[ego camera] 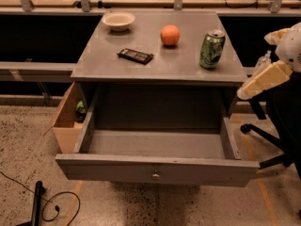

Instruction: Place green can into top drawer

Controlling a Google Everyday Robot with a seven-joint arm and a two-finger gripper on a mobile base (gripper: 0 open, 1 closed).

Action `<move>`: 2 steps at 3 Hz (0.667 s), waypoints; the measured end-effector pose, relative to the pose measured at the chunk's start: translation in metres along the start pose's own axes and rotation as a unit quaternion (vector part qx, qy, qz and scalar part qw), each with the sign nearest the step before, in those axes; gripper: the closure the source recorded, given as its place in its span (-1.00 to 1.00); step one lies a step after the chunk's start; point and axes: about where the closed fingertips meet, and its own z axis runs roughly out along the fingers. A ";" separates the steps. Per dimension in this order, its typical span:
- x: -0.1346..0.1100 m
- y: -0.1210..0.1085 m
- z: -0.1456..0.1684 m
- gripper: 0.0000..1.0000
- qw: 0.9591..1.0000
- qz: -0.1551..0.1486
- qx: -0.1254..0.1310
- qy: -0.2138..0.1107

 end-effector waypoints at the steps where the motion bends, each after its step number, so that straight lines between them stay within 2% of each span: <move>1: -0.002 -0.030 0.036 -1.00 0.995 0.059 0.026 -0.075; 2: -0.010 -0.050 0.039 -1.00 0.991 0.066 0.060 -0.097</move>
Offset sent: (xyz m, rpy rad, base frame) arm 0.0341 -0.0014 -0.0139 0.1330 -0.0569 -0.0577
